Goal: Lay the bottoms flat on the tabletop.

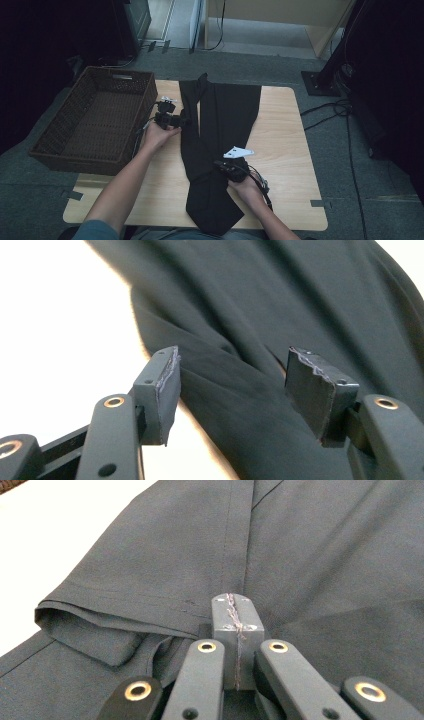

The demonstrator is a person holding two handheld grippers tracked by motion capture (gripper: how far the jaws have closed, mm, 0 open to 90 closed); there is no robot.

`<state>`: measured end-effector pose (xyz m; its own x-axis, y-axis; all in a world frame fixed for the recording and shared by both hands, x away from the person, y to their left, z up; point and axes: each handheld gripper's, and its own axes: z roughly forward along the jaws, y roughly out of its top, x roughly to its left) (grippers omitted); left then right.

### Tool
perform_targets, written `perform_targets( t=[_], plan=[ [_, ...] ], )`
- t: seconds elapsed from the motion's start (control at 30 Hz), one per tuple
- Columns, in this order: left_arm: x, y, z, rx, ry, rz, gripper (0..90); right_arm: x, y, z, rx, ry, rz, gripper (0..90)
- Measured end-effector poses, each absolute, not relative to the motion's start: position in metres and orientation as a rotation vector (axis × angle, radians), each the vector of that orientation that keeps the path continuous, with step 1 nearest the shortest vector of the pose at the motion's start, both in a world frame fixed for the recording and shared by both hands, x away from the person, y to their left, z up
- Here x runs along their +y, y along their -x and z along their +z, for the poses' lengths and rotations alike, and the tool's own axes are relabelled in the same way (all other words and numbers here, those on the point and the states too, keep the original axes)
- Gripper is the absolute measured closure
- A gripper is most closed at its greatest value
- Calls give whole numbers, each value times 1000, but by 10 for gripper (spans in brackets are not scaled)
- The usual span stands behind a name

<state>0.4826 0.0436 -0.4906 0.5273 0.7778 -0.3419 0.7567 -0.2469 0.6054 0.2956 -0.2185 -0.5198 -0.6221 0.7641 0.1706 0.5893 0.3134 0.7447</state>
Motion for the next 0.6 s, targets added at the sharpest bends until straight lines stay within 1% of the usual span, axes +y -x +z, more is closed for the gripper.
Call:
perform_targets(
  t=[0.1, 0.17, 0.3, 0.33, 0.37, 0.47, 0.6],
  plan=[
    [38, -484, -496, 1239, -2031, 60, 427, -219, -295, -521, 2357, -1233, 1208, 900],
    [35, -485, -501, 1245, -2043, 56, 489, -219, -295, -521, 2356, -1231, 1210, 900],
    [30, -482, -505, 1186, -2095, 77, 805, -219, -294, -521, 2347, -1237, 1218, 900],
    [29, -481, -505, 1181, -2099, 69, 846, -219, -294, -522, 2346, -1234, 1219, 900],
    [29, -481, -505, 1179, -2101, 57, 866, -219, -294, -522, 2346, -1234, 1220, 900],
    [28, -477, -503, 1152, -2108, 0, 880, -219, -294, -522, 2342, -1240, 1222, 900],
    [33, -457, -499, 1095, -2084, -82, 883, -220, -294, -522, 2330, -1271, 1236, 900]
  ],
)
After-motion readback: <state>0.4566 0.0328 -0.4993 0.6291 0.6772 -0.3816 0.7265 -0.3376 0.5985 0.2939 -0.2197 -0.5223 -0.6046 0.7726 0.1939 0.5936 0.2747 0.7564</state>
